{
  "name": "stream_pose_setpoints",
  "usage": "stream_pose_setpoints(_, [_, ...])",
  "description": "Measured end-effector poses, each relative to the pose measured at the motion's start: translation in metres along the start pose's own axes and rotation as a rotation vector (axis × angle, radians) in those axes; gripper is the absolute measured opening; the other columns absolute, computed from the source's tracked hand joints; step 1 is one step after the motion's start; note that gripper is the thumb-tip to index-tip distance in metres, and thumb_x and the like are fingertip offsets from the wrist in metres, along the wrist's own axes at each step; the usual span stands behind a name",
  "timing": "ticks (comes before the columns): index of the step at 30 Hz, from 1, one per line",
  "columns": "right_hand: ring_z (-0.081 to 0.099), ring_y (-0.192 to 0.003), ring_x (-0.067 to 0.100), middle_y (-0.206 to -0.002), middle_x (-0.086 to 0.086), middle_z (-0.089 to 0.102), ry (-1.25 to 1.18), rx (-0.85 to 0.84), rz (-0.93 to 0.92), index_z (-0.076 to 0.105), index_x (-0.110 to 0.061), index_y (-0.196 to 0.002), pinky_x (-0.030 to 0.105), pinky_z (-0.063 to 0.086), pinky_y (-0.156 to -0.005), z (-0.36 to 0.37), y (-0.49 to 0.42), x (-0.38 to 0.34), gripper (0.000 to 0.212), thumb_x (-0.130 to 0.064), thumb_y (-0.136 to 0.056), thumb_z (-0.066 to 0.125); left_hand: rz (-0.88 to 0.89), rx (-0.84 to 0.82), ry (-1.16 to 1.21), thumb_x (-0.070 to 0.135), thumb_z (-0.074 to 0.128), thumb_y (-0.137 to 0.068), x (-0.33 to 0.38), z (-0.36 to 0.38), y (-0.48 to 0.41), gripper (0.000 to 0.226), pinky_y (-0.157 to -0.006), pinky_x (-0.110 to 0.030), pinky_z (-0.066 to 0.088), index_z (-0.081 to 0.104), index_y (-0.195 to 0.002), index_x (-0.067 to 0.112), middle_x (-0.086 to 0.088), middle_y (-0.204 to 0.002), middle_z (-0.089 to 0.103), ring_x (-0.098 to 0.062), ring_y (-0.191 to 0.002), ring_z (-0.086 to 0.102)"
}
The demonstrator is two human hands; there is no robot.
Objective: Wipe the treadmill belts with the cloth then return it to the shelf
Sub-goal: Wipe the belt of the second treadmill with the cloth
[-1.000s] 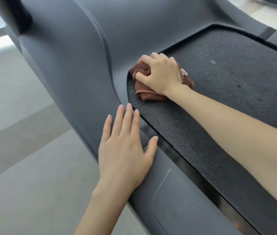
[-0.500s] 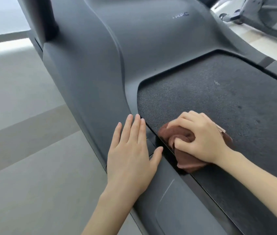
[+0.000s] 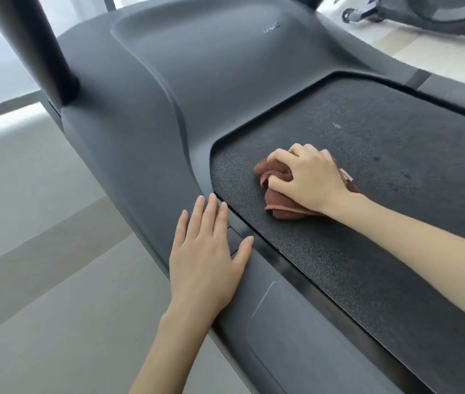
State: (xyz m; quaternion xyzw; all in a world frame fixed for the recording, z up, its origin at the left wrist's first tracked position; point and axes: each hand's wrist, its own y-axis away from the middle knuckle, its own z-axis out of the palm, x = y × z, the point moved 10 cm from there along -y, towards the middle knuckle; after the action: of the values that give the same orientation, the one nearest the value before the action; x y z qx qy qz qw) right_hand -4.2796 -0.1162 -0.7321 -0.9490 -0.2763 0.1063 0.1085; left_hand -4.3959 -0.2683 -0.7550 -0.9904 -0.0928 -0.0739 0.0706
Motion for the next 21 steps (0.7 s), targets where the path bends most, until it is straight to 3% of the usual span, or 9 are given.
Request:
stream_pose_setpoints(3, [0.054, -0.088, 0.024, -0.089, -0.001, 0.057, -0.034, -0.028, -0.042, 0.063, -0.028, -0.106, 0.039, 0.04, -0.079, -0.024, 0.067, 0.014, 0.044, -0.051, -0.074, 0.043, 0.004, -0.018, -0.02, 0.061, 0.006, -0.084, -0.001, 0.002, 0.0, 0.075, -0.114, -0.031, -0.012, 0.008, -0.15, 0.024, 0.006, -0.158, -0.002, -0.01, -0.143, -0.011])
stream_pose_setpoints(7, [0.056, -0.081, 0.023, -0.087, -0.003, 0.058, -0.001, -0.041, -0.009, 0.066, -0.026, -0.102, 0.041, 0.043, -0.074, -0.052, 0.146, 0.06, 0.041, -0.047, -0.073, 0.046, 0.023, -0.044, 0.049, 0.055, 0.027, -0.088, 0.006, 0.002, -0.01, 0.067, -0.115, -0.039, -0.005, 0.023, -0.147, 0.026, -0.001, -0.157, 0.009, -0.016, -0.144, -0.005])
stream_pose_setpoints(9, [0.057, -0.082, 0.025, -0.087, -0.003, 0.059, -0.004, -0.019, 0.061, 0.067, -0.025, -0.101, 0.04, 0.043, -0.074, -0.061, 0.158, 0.087, 0.043, -0.047, -0.072, 0.046, 0.098, -0.064, 0.058, 0.055, 0.028, -0.087, 0.025, 0.006, -0.023, 0.068, -0.115, -0.041, -0.002, 0.022, -0.147, 0.025, 0.001, -0.157, 0.009, -0.015, -0.144, -0.006])
stream_pose_setpoints(14, [0.056, -0.09, 0.029, -0.089, 0.003, 0.062, 0.066, 0.065, 0.211, 0.067, -0.025, -0.103, 0.041, 0.042, -0.077, -0.057, 0.111, 0.143, 0.044, -0.051, -0.075, 0.044, 0.262, -0.115, 0.034, 0.063, 0.011, -0.082, 0.071, 0.027, -0.06, 0.074, -0.115, -0.044, -0.006, 0.005, -0.149, 0.032, 0.009, -0.157, -0.006, -0.014, -0.143, -0.014])
stream_pose_setpoints(17, [0.053, -0.103, 0.032, -0.102, 0.009, 0.062, 0.135, 0.13, 0.375, 0.062, -0.026, -0.109, 0.044, 0.039, -0.084, -0.052, 0.062, 0.203, 0.033, -0.044, -0.083, 0.054, 0.235, -0.121, 0.048, 0.067, 0.002, -0.079, 0.064, 0.034, -0.082, 0.076, -0.115, -0.044, -0.006, 0.002, -0.148, 0.035, 0.01, -0.157, -0.006, -0.011, -0.143, -0.014])
stream_pose_setpoints(21, [0.049, -0.113, 0.036, -0.116, 0.015, 0.059, 0.17, 0.117, 0.564, 0.057, -0.026, -0.113, 0.048, 0.036, -0.093, -0.037, 0.001, 0.259, 0.038, -0.051, -0.086, 0.047, 0.198, -0.115, -0.038, 0.068, -0.012, -0.077, 0.049, 0.044, -0.088, 0.08, -0.117, -0.043, -0.004, -0.001, -0.148, 0.033, 0.009, -0.157, -0.007, -0.012, -0.143, -0.013])
